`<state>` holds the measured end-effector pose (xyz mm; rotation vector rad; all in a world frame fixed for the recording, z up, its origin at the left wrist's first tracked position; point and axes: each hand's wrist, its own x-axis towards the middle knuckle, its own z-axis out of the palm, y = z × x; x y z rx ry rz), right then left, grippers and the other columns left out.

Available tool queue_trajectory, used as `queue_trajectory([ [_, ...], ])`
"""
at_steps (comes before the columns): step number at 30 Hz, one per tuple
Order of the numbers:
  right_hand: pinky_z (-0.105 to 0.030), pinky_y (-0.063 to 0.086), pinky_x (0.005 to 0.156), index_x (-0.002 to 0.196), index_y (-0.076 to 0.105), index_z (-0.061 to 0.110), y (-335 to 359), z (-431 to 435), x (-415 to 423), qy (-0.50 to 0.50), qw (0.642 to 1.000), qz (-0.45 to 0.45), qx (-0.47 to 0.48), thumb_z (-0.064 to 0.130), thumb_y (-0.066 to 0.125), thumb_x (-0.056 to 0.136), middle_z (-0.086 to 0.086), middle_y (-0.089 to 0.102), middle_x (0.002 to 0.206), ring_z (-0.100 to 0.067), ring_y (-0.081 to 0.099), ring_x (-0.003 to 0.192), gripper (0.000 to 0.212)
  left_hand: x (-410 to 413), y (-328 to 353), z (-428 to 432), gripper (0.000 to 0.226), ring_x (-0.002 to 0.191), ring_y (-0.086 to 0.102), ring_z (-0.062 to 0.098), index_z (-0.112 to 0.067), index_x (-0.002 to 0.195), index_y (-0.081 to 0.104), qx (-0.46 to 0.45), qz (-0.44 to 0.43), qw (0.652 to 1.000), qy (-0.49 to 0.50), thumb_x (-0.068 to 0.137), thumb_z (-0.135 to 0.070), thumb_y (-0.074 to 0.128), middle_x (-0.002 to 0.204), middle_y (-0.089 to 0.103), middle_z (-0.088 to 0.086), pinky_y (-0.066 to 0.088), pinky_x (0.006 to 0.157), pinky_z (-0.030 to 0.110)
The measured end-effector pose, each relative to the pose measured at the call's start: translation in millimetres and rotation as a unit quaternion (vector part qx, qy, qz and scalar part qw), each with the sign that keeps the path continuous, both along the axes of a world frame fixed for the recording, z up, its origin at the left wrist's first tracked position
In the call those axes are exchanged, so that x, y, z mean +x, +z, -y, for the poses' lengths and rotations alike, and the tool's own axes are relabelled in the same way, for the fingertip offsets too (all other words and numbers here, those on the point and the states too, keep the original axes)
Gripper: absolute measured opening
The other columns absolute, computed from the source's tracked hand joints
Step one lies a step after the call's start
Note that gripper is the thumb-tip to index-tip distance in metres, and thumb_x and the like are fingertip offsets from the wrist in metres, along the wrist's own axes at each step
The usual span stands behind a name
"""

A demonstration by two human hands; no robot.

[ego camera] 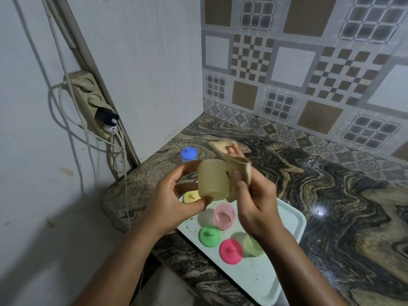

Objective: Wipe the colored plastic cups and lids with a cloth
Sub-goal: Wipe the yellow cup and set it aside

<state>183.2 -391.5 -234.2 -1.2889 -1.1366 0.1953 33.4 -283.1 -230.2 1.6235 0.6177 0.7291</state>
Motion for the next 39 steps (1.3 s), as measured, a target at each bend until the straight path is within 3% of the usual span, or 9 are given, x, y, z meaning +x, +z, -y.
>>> queue_trajectory([
  [4, -0.036, 0.044, 0.114, 0.133, 0.065, 0.002, -5.7, -3.9, -4.6, 0.029, 0.994, 0.084, -0.063, 0.014, 0.050, 0.104, -0.011, 0.049, 0.154, -0.017, 0.036, 0.149, 0.035, 4.7, -0.8, 2.0, 0.070, 0.105, 0.073, 0.021, -0.036, 0.123, 0.063, -0.044, 0.026, 0.999, 0.011, 0.075, 0.013, 0.079, 0.123, 0.070, -0.016, 0.063, 0.065, 0.048],
  [9, -0.015, 0.045, 0.080, 0.116, 0.070, -0.009, -13.0, 6.6, -9.9, 0.024, 0.995, 0.083, -0.057, 0.015, 0.048, 0.101, -0.022, 0.058, 0.143, -0.006, 0.056, 0.134, 0.035, 3.4, -6.3, -8.4, 0.075, 0.101, 0.073, 0.011, -0.025, 0.128, 0.062, -0.004, 0.036, 0.997, 0.068, 0.066, 0.007, 0.088, 0.123, 0.071, -0.012, 0.061, 0.075, 0.028],
  [14, -0.030, 0.056, 0.085, 0.124, 0.071, 0.002, -30.1, 19.4, -6.4, 0.060, 0.996, 0.057, -0.035, 0.008, 0.048, 0.101, -0.002, 0.064, 0.139, -0.024, 0.052, 0.140, 0.033, 1.0, -9.6, -15.9, 0.077, 0.100, 0.074, 0.014, -0.028, 0.123, 0.062, -0.007, 0.067, 0.995, 0.071, 0.065, 0.018, 0.083, 0.131, 0.066, -0.006, 0.060, 0.072, 0.025],
  [18, -0.041, 0.055, 0.067, 0.111, 0.077, 0.011, -41.1, 30.2, -0.2, 0.068, 0.993, 0.040, -0.085, 0.022, 0.046, 0.104, 0.001, 0.072, 0.128, -0.035, 0.072, 0.097, 0.034, -1.0, -10.2, -21.2, 0.074, 0.104, 0.070, 0.001, -0.021, 0.122, 0.056, 0.010, 0.071, 0.996, 0.055, 0.068, 0.026, 0.076, 0.133, 0.062, 0.005, 0.061, 0.072, 0.026],
  [20, -0.033, 0.057, 0.071, 0.097, 0.079, 0.013, -43.1, 34.5, 2.1, 0.073, 0.994, -0.008, -0.084, 0.021, 0.048, 0.104, 0.003, 0.078, 0.106, -0.020, 0.075, 0.093, 0.032, -2.9, -10.8, -22.3, 0.074, 0.106, 0.068, 0.000, -0.017, 0.125, 0.053, 0.023, 0.058, 0.996, 0.056, 0.068, 0.022, 0.079, 0.135, 0.060, 0.009, 0.061, 0.073, 0.027],
  [25, -0.012, 0.033, 0.053, 0.063, 0.064, 0.033, -14.9, 23.3, 3.9, -0.019, 0.988, -0.152, 0.009, 0.030, 0.050, 0.104, 0.023, 0.048, 0.056, 0.006, 0.040, 0.054, 0.043, -4.6, -14.5, -19.2, 0.081, 0.105, 0.069, 0.006, -0.043, 0.127, 0.060, 0.054, 0.028, 0.996, 0.065, 0.065, 0.001, 0.087, 0.129, 0.066, -0.011, 0.062, 0.077, 0.042],
  [29, -0.031, 0.048, 0.074, 0.091, 0.070, 0.024, 5.1, 6.0, 4.2, 0.015, 0.999, -0.044, 0.001, 0.022, 0.046, 0.102, 0.006, 0.075, 0.102, -0.011, 0.066, 0.095, 0.026, 0.5, -18.5, -13.4, 0.082, 0.100, 0.073, 0.014, -0.035, 0.132, 0.060, 0.058, -0.011, 0.996, 0.072, 0.063, -0.007, 0.094, 0.116, 0.072, -0.015, 0.062, 0.084, 0.046],
  [32, -0.042, 0.043, 0.113, 0.121, 0.071, 0.009, 2.9, -6.6, 0.1, 0.053, 0.992, 0.102, -0.059, 0.009, 0.049, 0.103, -0.015, 0.051, 0.153, -0.021, 0.039, 0.149, 0.028, 6.1, -14.4, -9.5, 0.070, 0.094, 0.074, 0.012, -0.028, 0.124, 0.063, 0.091, -0.007, 0.993, 0.076, 0.064, -0.005, 0.094, 0.115, 0.073, -0.006, 0.060, 0.079, 0.029],
  [39, -0.050, 0.034, 0.121, 0.136, 0.063, 0.003, -15.7, -8.8, -3.8, 0.063, 0.983, 0.161, -0.063, 0.011, 0.051, 0.103, -0.016, 0.042, 0.158, -0.025, 0.035, 0.151, 0.035, 4.0, -14.5, -14.6, 0.074, 0.103, 0.070, 0.011, -0.017, 0.128, 0.064, 0.131, -0.020, 0.987, 0.089, 0.061, -0.015, 0.097, 0.123, 0.069, -0.003, 0.055, 0.084, 0.020],
])
